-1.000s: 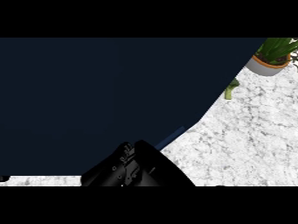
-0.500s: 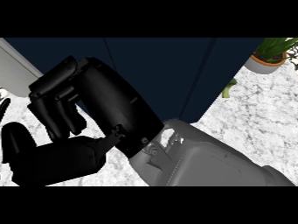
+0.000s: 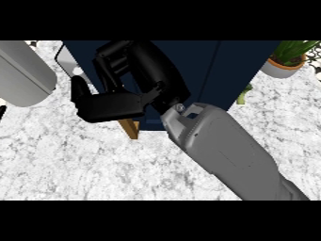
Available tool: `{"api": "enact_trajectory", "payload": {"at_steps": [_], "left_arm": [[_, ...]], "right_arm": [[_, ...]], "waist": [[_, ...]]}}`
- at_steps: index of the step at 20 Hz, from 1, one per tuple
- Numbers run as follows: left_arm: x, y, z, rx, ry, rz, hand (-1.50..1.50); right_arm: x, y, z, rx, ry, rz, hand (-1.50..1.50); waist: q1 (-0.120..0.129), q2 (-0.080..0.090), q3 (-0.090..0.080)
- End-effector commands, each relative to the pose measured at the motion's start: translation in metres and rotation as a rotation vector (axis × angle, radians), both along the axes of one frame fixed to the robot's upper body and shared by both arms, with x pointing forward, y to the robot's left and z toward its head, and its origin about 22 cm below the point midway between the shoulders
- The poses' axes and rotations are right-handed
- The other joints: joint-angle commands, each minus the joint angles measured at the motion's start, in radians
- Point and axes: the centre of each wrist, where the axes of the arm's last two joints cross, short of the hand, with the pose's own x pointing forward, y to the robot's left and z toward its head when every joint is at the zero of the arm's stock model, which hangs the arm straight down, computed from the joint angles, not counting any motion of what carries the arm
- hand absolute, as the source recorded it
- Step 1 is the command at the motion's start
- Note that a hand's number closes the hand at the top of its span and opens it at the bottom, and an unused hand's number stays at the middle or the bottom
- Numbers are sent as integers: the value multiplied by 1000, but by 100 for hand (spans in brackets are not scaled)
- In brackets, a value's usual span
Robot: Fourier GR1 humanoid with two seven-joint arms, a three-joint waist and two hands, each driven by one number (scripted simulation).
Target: Pick up the wine, place it into the cabinet and close the cabinet
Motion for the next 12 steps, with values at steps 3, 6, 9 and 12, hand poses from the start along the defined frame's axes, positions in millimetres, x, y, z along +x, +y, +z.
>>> {"api": "enact_trajectory", "payload": {"at_steps": [3, 6, 9, 12], "left_arm": [[-1, -8, -1, 3, 0, -5, -150], [-6, -8, -14, 6, 22, -11, -150], [2, 8, 0, 2, 0, -25, -150], [18, -5, 12, 12, -18, -18, -150]], "right_arm": [[32, -3, -30, -42, -10, -50, 150], [54, -39, -12, -39, -5, -65, 150], [63, -43, -28, -55, -7, -79, 150], [74, -51, -38, -70, -22, -99, 150]], "waist": [[4, 0, 0], [0, 2, 0], [1, 3, 0], [2, 9, 0]]}}
